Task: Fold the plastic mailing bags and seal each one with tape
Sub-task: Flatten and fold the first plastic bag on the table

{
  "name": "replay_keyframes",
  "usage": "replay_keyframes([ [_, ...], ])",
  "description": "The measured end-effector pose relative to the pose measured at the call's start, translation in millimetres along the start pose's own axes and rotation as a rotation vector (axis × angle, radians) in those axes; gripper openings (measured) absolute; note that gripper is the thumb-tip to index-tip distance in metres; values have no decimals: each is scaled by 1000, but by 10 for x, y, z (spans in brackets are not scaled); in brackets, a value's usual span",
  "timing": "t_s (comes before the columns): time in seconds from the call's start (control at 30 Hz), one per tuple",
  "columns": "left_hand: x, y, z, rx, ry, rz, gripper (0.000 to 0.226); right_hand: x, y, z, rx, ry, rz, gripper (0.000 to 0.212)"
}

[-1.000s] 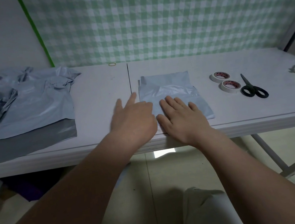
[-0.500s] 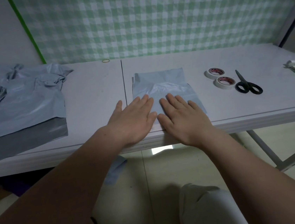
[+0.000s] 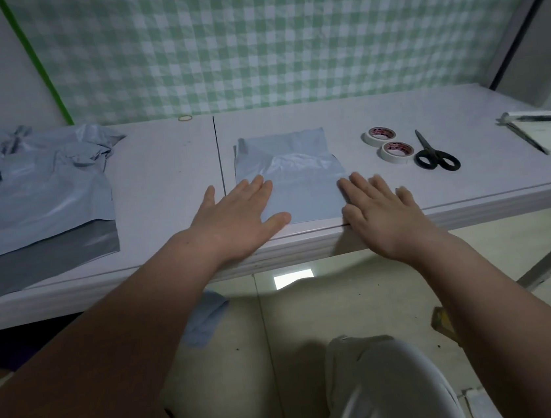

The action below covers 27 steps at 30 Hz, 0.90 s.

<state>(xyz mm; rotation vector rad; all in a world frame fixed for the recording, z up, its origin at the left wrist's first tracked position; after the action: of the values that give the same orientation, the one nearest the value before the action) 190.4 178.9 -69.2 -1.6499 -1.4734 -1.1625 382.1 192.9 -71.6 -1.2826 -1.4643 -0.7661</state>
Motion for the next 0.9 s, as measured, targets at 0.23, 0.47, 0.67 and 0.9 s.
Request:
replay_keyframes([
  [0.23,-6,-9,26,-2,20,-5,69,89,-138,-297,-104,366,50,44],
  [0.47,-7,-4,23,9,24,9,64,-107,-1027,-468,263,604,197,44],
  [0.67,-5,-16,69,0,56,27,69,-166,-920,-454,227,660,139,46],
  [0.9,-8,-13,51,7,36,14,70,-150,-638,-493,139,715,40,49],
])
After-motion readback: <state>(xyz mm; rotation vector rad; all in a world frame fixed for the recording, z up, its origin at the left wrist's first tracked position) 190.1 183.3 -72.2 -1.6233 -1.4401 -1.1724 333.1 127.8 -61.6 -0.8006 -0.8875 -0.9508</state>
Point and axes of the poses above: each hand's wrist, its own z-axis towards the middle knuckle, its own x-axis out of the back of the hand, y = z × x, the point moved 8 cm from there along z, towards the middle knuckle, and after that the axes turned 15 degrees about -y, right-handed, at the moved point
